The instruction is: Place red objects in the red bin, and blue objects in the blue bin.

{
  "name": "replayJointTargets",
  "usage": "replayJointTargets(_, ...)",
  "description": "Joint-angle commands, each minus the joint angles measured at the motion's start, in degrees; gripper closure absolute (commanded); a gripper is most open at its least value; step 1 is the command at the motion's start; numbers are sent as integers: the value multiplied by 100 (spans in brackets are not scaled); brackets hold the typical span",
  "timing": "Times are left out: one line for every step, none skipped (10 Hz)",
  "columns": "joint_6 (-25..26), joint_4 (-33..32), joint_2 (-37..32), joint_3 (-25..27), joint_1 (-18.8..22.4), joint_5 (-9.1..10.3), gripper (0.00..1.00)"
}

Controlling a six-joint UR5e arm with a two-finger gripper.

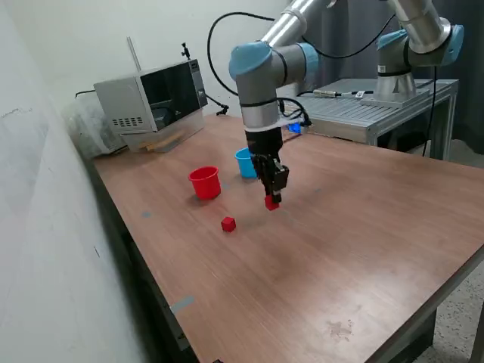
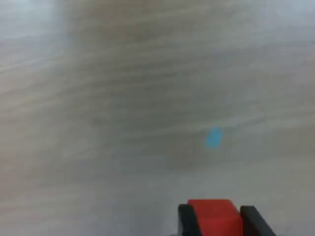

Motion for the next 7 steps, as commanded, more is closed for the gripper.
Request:
replayJointTargets(-14,197,-390,-90,-456,-442,100)
replayJointTargets(-49,199,-469,-99,-684,-662,100)
replayJointTargets(-58,199,-549,-108,-930,-699,100)
replayJointTargets(-76,225,-558,-221,-1237,-699,100)
replayJointTargets(-146,225,-558,-257,-1440,-717,100)
replayJointTargets(-155,225,-549,-266,-1573,-804,100)
replayJointTargets(-155,225,-549,-266,-1696,-805,100)
